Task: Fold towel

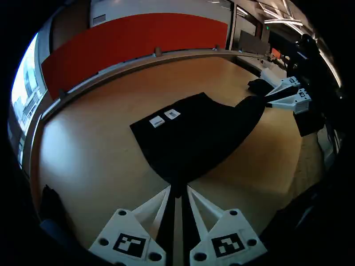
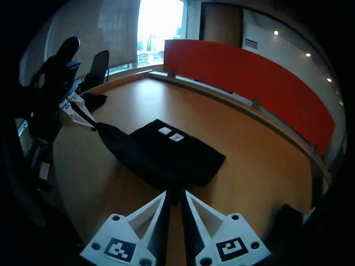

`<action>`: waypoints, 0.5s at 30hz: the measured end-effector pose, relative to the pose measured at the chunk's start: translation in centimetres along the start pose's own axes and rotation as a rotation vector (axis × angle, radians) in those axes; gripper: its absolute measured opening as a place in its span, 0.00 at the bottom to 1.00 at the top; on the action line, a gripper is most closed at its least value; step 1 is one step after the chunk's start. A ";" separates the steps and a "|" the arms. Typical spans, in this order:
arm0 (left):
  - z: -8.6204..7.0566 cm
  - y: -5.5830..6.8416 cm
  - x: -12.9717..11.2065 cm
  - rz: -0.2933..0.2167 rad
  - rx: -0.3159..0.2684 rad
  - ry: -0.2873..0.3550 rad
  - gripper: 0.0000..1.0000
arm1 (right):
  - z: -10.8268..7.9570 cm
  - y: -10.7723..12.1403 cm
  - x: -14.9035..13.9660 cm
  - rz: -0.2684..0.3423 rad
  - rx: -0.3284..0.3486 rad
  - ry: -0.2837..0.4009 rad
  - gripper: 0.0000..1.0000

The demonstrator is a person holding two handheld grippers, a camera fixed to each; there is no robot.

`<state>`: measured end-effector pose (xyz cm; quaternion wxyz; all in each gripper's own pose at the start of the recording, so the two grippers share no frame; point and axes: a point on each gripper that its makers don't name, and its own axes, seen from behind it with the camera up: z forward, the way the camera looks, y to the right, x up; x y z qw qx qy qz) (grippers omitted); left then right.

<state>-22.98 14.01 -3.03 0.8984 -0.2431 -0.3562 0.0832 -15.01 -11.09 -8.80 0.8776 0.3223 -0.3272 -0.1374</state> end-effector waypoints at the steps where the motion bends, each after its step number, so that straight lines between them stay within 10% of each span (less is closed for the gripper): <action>1: -0.2 0.1 0.2 0.001 0.000 0.003 0.09 | -0.2 0.0 0.1 0.003 -0.001 0.003 0.16; 15: -2.5 0.9 1.6 0.023 -0.002 0.019 0.09 | -3.1 -0.6 1.1 0.028 0.002 0.029 0.16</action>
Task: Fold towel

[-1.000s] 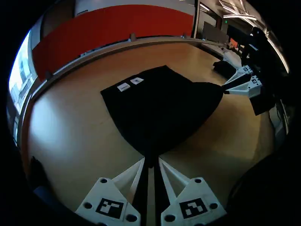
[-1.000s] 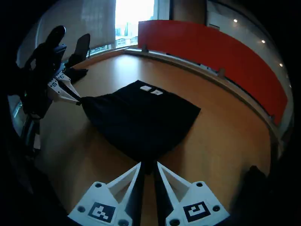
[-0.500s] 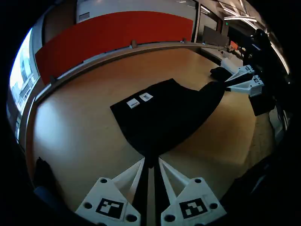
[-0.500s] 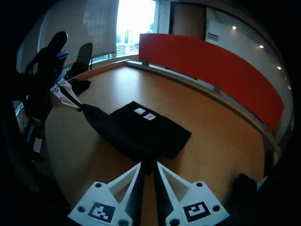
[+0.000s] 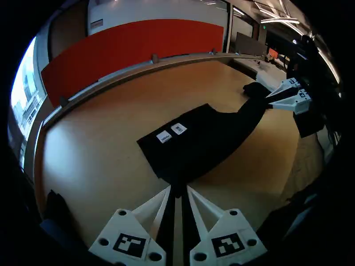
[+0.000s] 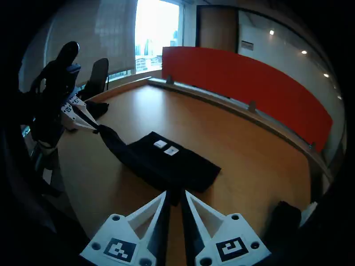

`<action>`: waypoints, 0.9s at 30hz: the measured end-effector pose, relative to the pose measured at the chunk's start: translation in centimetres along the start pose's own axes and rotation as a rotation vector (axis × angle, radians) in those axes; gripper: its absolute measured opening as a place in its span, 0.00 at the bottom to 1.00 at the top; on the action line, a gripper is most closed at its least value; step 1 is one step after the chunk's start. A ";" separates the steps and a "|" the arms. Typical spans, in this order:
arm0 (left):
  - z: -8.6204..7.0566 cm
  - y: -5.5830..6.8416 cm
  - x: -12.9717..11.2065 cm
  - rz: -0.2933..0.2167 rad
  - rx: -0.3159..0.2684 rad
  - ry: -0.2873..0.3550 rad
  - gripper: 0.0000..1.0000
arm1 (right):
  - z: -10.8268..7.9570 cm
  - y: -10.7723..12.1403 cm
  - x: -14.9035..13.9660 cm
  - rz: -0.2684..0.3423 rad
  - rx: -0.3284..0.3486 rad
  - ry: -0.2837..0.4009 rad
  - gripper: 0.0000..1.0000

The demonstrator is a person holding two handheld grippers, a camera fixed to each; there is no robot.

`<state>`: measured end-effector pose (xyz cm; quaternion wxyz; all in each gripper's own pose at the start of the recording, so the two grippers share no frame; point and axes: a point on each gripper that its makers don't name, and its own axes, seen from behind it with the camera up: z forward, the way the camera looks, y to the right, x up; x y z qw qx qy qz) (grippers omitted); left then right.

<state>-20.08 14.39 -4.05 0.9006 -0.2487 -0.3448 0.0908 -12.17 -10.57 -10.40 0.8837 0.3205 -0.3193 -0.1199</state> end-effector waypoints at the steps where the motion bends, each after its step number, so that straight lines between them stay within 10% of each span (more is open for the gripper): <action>1: -0.1 0.0 0.0 -0.001 -0.001 0.000 0.09 | -0.1 0.0 0.0 -0.001 0.000 0.001 0.16; 27: -2.4 0.8 0.9 -0.025 -0.013 0.008 0.09 | -1.9 -0.4 1.2 -0.011 0.010 0.010 0.16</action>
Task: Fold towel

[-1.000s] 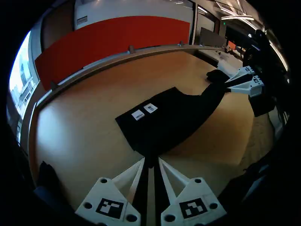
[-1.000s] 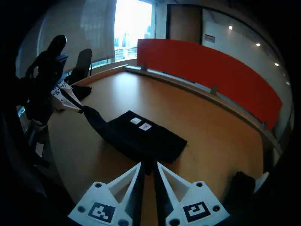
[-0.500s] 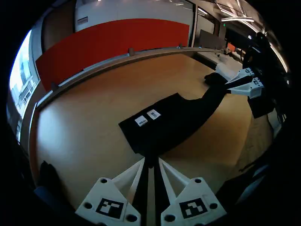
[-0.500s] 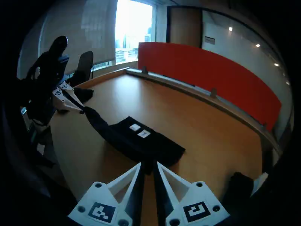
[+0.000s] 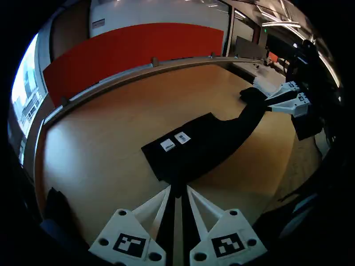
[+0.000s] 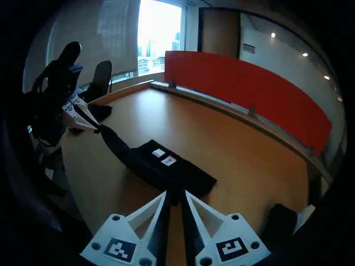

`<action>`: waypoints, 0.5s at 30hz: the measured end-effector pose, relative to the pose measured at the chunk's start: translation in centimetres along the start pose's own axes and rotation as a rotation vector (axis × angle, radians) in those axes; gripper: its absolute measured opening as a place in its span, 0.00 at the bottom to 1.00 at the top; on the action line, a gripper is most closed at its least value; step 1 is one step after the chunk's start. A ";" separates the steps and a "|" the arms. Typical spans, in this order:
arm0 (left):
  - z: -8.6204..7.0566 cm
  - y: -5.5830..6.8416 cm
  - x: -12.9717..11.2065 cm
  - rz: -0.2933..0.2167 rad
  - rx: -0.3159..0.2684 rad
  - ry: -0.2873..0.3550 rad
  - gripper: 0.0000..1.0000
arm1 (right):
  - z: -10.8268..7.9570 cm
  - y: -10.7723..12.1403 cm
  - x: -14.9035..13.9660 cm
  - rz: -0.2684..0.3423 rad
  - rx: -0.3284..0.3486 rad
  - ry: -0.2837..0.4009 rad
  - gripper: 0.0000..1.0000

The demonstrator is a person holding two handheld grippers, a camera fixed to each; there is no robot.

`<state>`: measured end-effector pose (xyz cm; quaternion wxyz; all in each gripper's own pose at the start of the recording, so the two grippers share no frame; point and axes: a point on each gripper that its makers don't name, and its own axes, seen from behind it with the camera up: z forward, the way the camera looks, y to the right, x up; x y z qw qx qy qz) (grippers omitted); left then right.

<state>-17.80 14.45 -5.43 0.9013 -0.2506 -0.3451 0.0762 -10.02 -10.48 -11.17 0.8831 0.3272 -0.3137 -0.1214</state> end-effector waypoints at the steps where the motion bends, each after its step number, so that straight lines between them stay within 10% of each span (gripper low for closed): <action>1: 0.0 0.0 0.0 -0.001 0.000 -0.001 0.09 | 0.0 0.0 0.0 0.000 0.000 -0.001 0.16; 15: 1.6 0.2 -0.5 -0.018 -0.012 -0.032 0.09 | 1.4 0.0 -1.2 0.007 0.029 -0.044 0.16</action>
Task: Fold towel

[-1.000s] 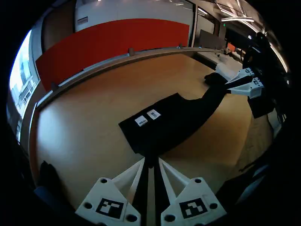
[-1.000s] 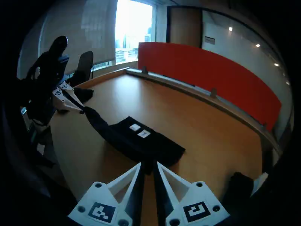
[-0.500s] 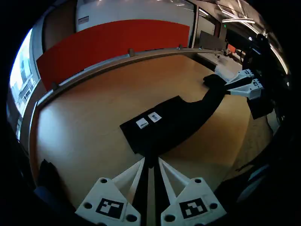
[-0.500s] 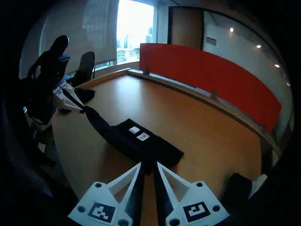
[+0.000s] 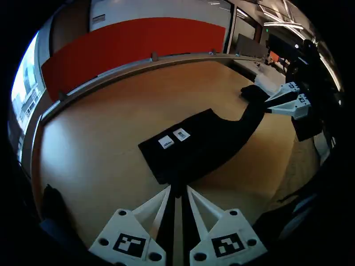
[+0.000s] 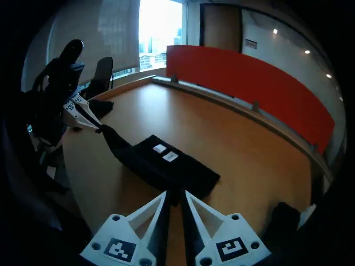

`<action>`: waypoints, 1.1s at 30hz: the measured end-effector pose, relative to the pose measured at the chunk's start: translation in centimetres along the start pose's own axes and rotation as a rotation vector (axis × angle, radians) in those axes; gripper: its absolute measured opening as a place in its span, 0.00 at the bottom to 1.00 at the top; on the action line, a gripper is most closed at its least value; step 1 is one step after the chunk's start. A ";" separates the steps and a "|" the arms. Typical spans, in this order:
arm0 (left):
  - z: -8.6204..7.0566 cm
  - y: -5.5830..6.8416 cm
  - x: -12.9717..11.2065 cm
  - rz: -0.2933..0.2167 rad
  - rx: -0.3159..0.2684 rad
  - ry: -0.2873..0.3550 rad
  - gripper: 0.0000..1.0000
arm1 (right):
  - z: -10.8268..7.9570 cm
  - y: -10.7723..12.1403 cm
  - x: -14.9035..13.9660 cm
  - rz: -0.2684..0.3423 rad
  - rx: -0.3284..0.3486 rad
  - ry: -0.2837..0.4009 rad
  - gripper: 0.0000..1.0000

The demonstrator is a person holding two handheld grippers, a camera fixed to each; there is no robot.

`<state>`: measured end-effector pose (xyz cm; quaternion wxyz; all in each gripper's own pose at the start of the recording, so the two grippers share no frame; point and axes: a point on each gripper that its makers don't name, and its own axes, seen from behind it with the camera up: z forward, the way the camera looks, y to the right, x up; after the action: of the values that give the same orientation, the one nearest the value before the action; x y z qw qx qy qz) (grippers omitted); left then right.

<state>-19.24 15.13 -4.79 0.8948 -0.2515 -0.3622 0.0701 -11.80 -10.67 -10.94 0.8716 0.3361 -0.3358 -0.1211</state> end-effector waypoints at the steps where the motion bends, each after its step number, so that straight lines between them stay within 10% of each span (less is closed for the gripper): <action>1: 0.2 -0.1 0.0 0.001 0.003 -0.002 0.09 | 0.2 0.1 -0.1 0.002 0.000 -0.004 0.16; 33: 7.8 -3.1 -0.1 -0.012 0.032 -0.082 0.09 | 6.5 5.0 -2.0 0.039 -0.026 -0.086 0.16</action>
<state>-24.82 15.53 1.54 0.8835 -0.2321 -0.3988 0.0809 -17.70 -9.40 -5.06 0.8627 0.3126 -0.3781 -0.1226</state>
